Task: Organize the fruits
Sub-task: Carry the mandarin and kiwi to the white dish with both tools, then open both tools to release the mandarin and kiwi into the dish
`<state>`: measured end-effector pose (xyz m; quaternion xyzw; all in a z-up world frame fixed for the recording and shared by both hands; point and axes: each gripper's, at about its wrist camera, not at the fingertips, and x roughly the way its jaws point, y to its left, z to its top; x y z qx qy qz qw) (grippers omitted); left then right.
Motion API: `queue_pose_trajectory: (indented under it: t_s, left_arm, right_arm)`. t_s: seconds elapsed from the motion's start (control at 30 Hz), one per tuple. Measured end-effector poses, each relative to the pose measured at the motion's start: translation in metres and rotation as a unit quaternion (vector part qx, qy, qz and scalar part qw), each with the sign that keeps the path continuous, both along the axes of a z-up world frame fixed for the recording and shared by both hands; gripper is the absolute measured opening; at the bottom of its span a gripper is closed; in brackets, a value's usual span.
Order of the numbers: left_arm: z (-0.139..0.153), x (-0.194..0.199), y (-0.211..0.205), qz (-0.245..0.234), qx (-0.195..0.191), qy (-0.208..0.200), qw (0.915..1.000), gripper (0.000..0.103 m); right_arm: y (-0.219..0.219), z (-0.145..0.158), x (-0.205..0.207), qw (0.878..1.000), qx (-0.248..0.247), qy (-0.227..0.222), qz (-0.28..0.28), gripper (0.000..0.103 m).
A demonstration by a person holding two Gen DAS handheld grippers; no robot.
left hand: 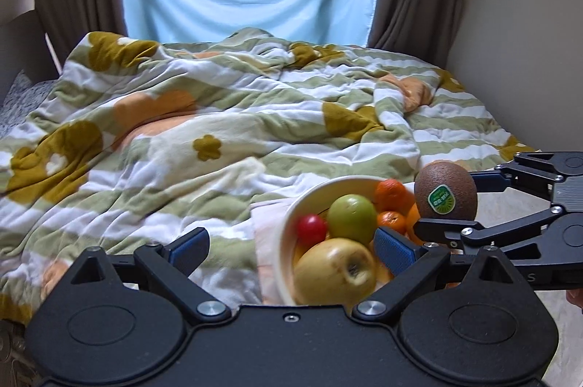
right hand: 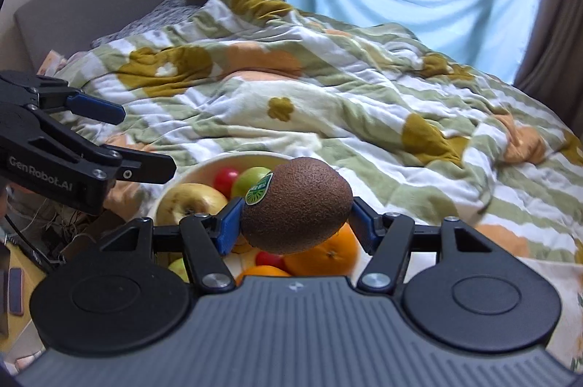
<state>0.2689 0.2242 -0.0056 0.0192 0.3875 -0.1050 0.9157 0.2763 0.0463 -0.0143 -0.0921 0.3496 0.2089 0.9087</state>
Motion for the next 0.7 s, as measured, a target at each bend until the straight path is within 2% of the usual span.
queue_pose_trajectory:
  t_s: [0.17,0.43,0.5,0.57,0.6,0.7]
  left_arm:
    - [-0.002,-0.011,0.014,0.014,0.001,0.004,0.9999,0.099]
    - [-0.006,-0.024,0.023,0.026,0.002,0.007,0.9996,0.099]
    - [-0.005,-0.028,0.023,0.03,0.002,0.005,0.9995,0.099]
    - [-0.003,-0.033,0.023,0.036,0.001,0.003,0.9993,0.099]
    - [-0.001,-0.035,0.022,0.038,0.0,0.002,0.9993,0.099]
    - [0.004,-0.046,0.017,0.044,0.003,-0.003,0.999,0.099]
  right_arm:
    - [0.02,-0.014,0.005,0.999,-0.013,0.009,0.032,0.077]
    - [0.033,-0.024,0.005,0.998,-0.022,0.012,0.052,0.078]
    - [0.035,-0.023,0.002,0.999,-0.026,0.003,0.046,0.083]
    - [0.035,-0.021,-0.003,0.999,-0.03,-0.011,0.044,0.1]
    - [0.034,-0.019,-0.006,0.999,-0.031,-0.019,0.04,0.103]
    - [0.029,-0.014,-0.012,0.999,-0.029,-0.026,0.037,0.103]
